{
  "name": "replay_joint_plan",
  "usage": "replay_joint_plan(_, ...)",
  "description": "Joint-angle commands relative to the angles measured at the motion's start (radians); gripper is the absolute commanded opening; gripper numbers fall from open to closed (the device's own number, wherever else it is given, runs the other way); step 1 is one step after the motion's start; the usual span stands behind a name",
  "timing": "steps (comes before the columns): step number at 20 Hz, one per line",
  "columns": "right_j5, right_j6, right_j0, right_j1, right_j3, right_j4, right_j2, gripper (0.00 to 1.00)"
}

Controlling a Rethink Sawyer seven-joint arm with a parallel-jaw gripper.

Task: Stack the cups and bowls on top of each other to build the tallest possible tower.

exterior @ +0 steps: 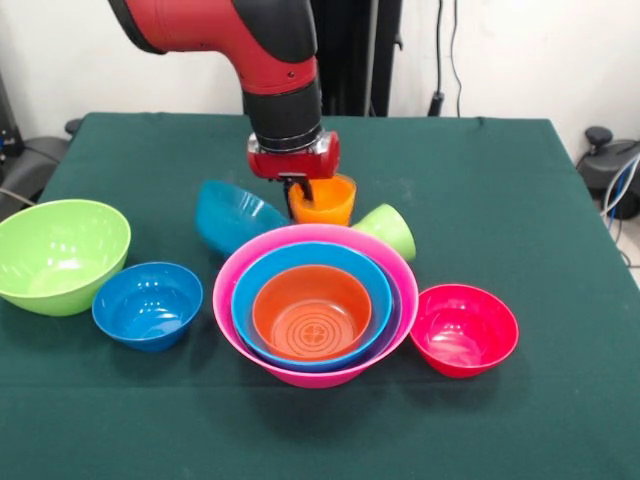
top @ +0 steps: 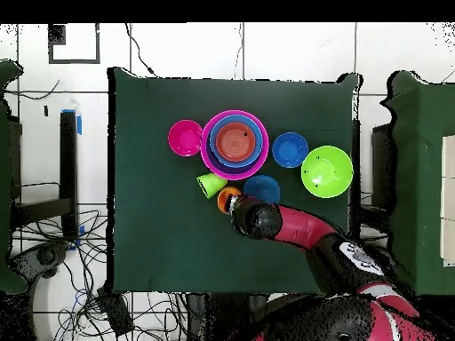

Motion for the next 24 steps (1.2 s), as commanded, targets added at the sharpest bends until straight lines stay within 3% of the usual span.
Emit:
replay_joint_plan(1,-0.061,0.116,0.008,-0.001,0.005,-0.026,0.001,0.00)
replay_joint_plan(4,-0.044,0.117,0.005,-0.018,0.017,-0.017,0.005,0.00)
replay_joint_plan(10,0.035,0.110,0.003,-0.125,0.064,0.007,0.016,0.00)
replay_joint_plan(14,0.141,0.108,0.024,-0.251,0.093,0.047,0.018,0.00)
replay_joint_plan(19,0.278,0.119,0.072,-0.385,0.076,0.101,0.008,0.00)
replay_joint_plan(24,0.373,0.129,0.101,-0.428,0.025,0.147,0.010,0.00)
